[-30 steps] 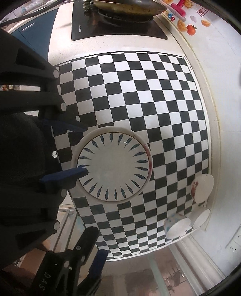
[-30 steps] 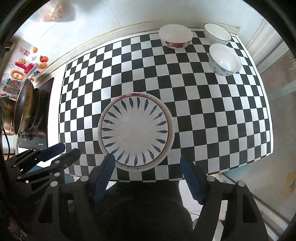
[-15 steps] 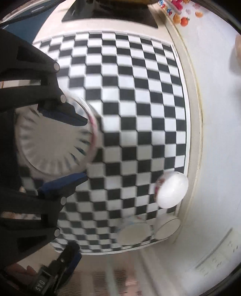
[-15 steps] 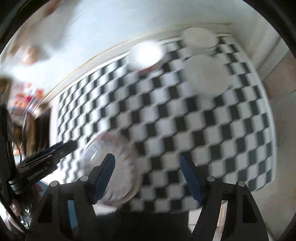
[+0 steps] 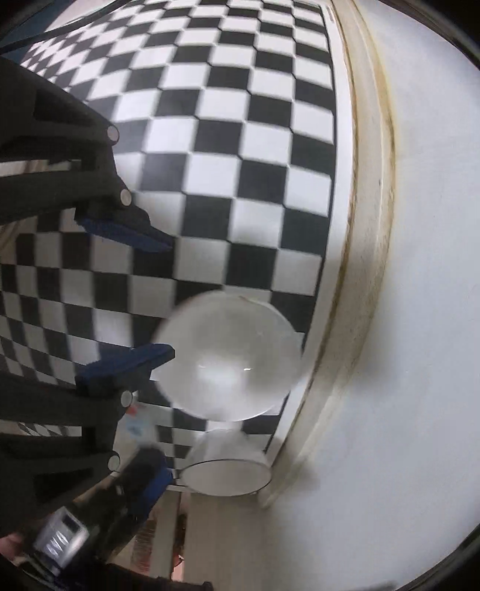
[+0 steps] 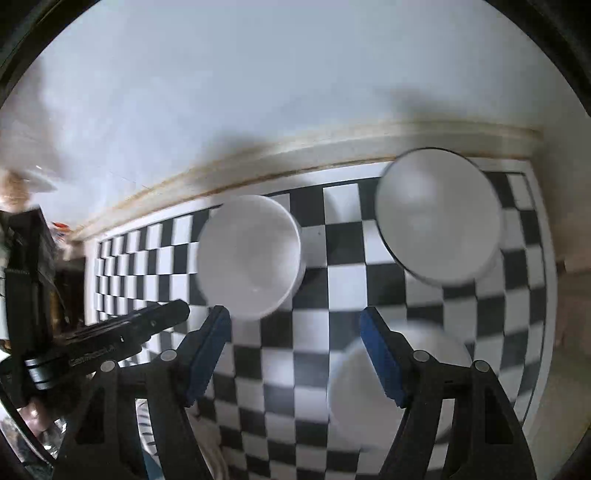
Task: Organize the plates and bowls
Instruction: 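Reach both grippers to a plain white bowl and close on its rim, then carry the white bowl with both grippers toward the plate stack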
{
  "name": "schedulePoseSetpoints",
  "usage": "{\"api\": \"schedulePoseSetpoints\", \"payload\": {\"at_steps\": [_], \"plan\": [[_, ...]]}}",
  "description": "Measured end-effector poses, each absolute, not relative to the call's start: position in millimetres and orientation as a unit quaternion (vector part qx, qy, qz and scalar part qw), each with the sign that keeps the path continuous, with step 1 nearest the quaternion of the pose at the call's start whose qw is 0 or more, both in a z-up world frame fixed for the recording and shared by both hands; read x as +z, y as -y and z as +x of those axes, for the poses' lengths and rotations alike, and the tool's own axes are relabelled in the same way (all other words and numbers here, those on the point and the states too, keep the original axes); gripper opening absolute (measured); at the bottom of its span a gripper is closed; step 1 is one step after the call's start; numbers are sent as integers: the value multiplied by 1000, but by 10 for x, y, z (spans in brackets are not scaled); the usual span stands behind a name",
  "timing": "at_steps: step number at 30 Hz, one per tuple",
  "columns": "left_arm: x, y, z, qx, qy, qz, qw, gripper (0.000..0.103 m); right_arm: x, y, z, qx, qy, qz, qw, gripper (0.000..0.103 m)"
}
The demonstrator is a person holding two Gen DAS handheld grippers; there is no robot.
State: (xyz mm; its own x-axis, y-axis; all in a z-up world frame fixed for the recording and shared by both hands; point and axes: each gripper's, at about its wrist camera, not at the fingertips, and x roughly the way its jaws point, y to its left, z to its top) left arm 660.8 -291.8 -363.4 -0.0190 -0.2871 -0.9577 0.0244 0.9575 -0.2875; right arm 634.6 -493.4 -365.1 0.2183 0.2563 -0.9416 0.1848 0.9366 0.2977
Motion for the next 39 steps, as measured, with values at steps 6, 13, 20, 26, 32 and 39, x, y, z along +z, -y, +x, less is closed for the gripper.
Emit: {"api": "schedulePoseSetpoints", "payload": {"at_steps": [6,13,20,26,32,39], "plan": [[-3941,3019,6884,-109,-716,-75,686,38,-4087,4882,6650,24,-651,182,737,71],[-4170,3065,6982,-123,-726,-86,671,13,-4389,4909,6737,20,-670,201,715,22],[-4101,3104,6924,-126,-718,-69,681,12,-4348,4908,6704,12,-665,190,722,13],[-3804,3088,6788,-136,-697,-48,702,12,-4054,4857,6528,19,-647,182,740,13],[-3360,3102,6446,-148,-672,-23,725,12,-3607,4771,6125,25,-623,173,763,13],[-2910,3089,5857,-170,-645,9,745,12,-3094,4623,5375,20,-596,161,786,13]]}}
